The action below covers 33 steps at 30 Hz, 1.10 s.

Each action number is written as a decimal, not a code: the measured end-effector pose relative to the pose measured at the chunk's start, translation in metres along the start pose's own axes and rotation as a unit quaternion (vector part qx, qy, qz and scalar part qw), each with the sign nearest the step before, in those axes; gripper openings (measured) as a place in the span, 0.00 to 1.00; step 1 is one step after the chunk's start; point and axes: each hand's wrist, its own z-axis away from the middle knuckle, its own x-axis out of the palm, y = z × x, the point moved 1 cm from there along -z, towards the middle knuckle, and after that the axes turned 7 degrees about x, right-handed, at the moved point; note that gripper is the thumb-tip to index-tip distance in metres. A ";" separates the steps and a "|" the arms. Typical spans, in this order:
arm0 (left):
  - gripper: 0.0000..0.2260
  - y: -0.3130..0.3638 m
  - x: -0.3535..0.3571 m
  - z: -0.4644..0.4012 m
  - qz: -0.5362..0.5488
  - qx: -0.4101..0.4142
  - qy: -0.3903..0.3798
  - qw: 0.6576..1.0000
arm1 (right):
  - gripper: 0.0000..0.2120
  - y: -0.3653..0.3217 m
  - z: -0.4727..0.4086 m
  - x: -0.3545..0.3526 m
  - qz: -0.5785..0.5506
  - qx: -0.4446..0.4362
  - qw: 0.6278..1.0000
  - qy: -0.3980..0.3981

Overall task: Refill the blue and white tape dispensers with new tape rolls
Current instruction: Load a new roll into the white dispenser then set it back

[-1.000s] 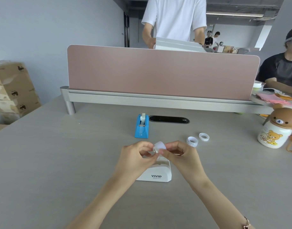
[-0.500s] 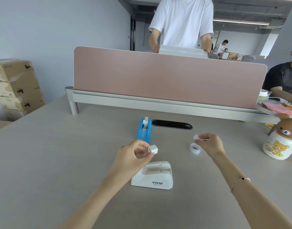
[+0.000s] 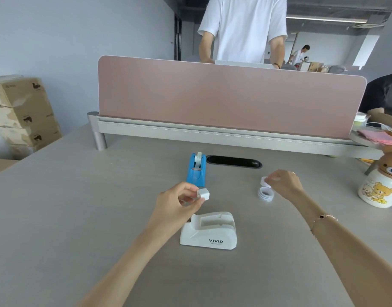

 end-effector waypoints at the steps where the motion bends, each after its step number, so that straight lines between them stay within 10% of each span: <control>1: 0.06 0.000 0.000 0.000 0.000 0.001 0.003 1.000 | 0.06 0.001 0.008 -0.003 -0.023 -0.017 0.999 0.020; 16: 0.09 0.003 -0.006 -0.002 0.030 0.008 0.002 1.000 | 0.08 0.017 0.075 0.025 0.001 -0.069 0.996 0.065; 21: 0.09 0.008 -0.007 0.001 0.027 0.016 -0.022 0.999 | 0.08 0.007 0.093 0.024 -0.159 -0.048 0.985 0.047; 33: 0.11 0.031 -0.001 0.008 0.055 0.063 -0.027 0.996 | 0.27 -0.039 0.181 0.025 -0.526 -0.050 0.801 -0.281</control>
